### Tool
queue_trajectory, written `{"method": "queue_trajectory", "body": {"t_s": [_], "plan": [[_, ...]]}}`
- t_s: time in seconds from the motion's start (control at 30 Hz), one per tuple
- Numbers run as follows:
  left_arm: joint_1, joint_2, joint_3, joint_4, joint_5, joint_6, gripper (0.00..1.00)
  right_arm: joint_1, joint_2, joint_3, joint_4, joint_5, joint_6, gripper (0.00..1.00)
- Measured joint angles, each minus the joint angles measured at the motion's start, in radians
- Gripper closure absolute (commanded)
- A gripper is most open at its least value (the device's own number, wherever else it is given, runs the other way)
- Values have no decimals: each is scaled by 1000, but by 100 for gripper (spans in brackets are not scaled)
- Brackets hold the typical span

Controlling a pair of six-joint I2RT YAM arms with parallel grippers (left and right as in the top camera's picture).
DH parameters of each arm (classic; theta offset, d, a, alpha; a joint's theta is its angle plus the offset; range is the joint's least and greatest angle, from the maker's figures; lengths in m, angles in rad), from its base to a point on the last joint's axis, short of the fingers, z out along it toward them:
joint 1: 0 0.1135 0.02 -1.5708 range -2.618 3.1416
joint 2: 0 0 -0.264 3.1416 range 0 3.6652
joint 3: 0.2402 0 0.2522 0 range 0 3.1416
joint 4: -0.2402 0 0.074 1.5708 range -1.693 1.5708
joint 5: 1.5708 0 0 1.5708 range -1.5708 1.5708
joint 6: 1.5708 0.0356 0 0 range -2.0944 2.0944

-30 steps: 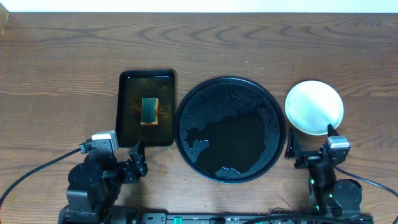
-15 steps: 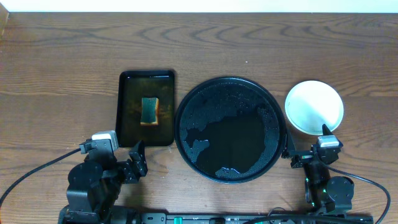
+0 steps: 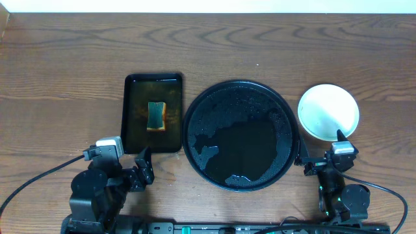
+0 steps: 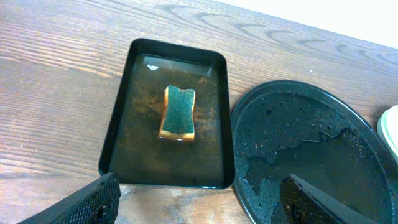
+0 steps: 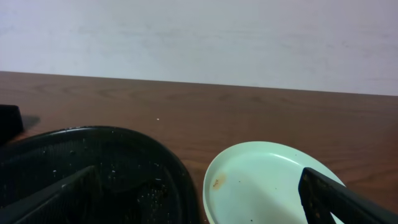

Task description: Clean dirty plates on tray and stack at the side

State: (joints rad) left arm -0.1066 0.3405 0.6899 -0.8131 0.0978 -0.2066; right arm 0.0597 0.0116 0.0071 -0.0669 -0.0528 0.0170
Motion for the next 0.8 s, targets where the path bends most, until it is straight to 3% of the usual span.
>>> {"method": "queue_trajectory", "body": {"t_s": [0.63, 0.8], "plan": [[8, -2, -2, -35, 0, 5, 18, 0, 0, 0, 0, 0, 0, 1], [63, -86, -100, -15, 0, 5, 18, 0, 0, 0, 1, 0, 0, 1]]}}
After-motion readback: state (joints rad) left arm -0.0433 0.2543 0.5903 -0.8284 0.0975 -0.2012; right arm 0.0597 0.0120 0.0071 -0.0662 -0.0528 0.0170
